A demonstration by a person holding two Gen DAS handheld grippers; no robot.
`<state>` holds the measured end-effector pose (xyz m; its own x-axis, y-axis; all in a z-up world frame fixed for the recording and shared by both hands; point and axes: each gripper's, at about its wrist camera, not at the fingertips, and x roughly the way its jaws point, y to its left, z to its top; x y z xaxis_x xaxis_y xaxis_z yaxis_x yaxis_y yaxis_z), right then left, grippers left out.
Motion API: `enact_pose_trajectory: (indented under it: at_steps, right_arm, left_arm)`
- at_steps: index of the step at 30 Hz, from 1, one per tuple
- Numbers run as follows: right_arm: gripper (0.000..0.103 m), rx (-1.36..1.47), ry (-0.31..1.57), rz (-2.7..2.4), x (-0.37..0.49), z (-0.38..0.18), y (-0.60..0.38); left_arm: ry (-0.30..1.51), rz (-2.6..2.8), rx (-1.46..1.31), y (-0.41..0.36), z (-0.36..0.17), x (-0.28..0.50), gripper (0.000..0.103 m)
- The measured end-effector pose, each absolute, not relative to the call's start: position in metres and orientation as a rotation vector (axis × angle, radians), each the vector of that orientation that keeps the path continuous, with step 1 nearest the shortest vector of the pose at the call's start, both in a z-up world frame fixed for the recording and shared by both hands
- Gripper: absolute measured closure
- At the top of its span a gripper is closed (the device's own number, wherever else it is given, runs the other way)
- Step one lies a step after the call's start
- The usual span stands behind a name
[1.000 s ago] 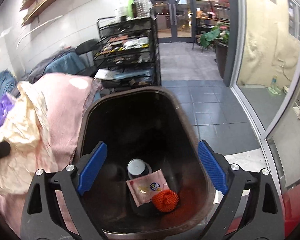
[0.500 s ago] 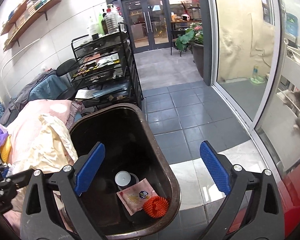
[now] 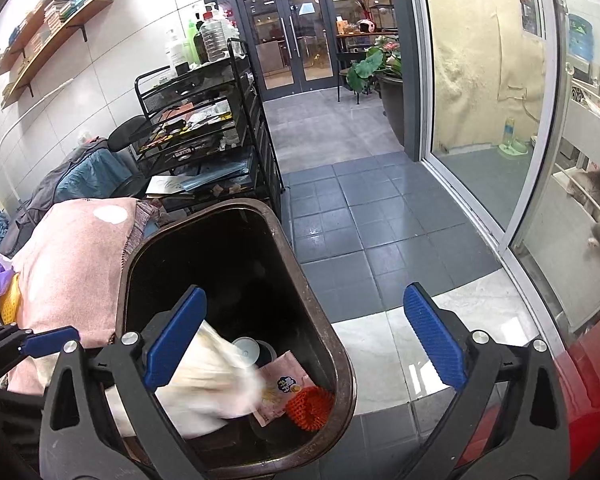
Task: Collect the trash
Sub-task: 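Carry the white tissue over the bin and release it with the left gripper, then move both grippers back over the table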
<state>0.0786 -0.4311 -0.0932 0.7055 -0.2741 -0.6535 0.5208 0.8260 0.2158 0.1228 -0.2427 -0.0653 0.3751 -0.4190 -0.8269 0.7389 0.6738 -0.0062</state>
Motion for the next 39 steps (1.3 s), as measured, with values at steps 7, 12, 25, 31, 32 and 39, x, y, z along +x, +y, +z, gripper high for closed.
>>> enact_pose_trajectory:
  at_steps: [7,12,25,31,32,39]
  right_arm:
    - [0.006,0.402,0.655,-0.441,0.079,-0.095,-0.429]
    - [0.006,0.390,0.650,-0.434,0.079,-0.094,-0.426]
    - [0.006,0.332,0.591,-0.301,0.086,-0.077,-0.394]
    - [0.006,0.285,0.559,-0.205,0.094,-0.064,-0.366]
    - [0.006,0.283,0.554,-0.189,0.095,-0.062,-0.360]
    - [0.005,0.253,0.543,-0.087,0.108,-0.051,-0.323]
  left_arm:
    - [0.869,-0.755,0.488,-0.251,-0.070,0.113,0.010]
    - [0.823,-0.743,0.495,-0.247,-0.064,0.109,0.009]
    - [0.678,-0.703,0.405,-0.207,-0.030,0.089,0.007]
    - [0.644,-0.671,0.352,-0.180,-0.020,0.087,0.005]
    - [0.643,-0.665,0.344,-0.177,-0.020,0.087,0.005]
    - [0.637,-0.575,0.296,-0.136,-0.018,0.090,0.005]
